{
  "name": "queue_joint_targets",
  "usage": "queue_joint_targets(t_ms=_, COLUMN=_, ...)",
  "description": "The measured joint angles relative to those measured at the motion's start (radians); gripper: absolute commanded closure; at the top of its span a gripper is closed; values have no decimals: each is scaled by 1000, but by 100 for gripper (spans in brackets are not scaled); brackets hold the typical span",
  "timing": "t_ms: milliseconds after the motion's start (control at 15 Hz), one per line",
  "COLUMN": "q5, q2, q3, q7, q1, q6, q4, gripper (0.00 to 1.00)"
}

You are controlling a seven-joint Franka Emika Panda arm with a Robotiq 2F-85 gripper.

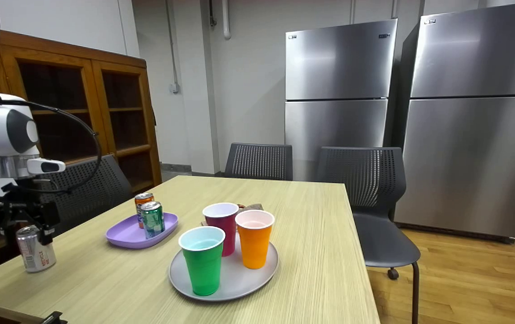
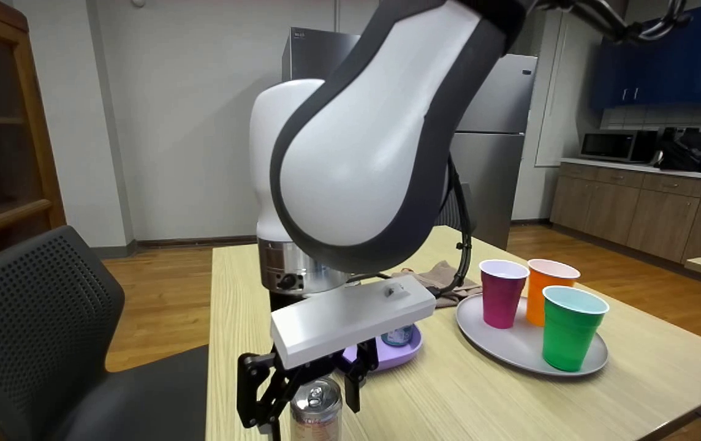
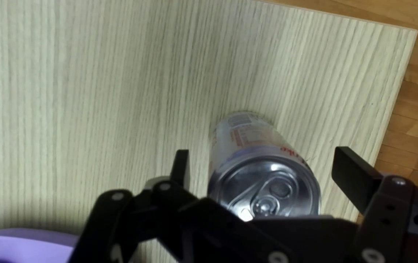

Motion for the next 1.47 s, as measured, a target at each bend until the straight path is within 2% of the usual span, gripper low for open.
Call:
queue_joint_targets(t_ms=200, q5=0, q2=7, q3=-1, q7=-2, q1=0, q6=0, q4=6, gripper=51)
queue_joint_targets(t_ms=333, q5=0, q2=7, q3=-3, q7=-2, q1=0, q6=0, q4=7, gripper=62)
queue_joint_targets(t_ms=933, q5=0, q2=0, q3=-17, q7=-5, q1=2, q6=0, q4=10, gripper=62)
queue_joint_targets(t_ms=1467, q5=1, q2=-29, q3=-75, q7=-46, q1=-26, q6=1, q4=39, gripper=62)
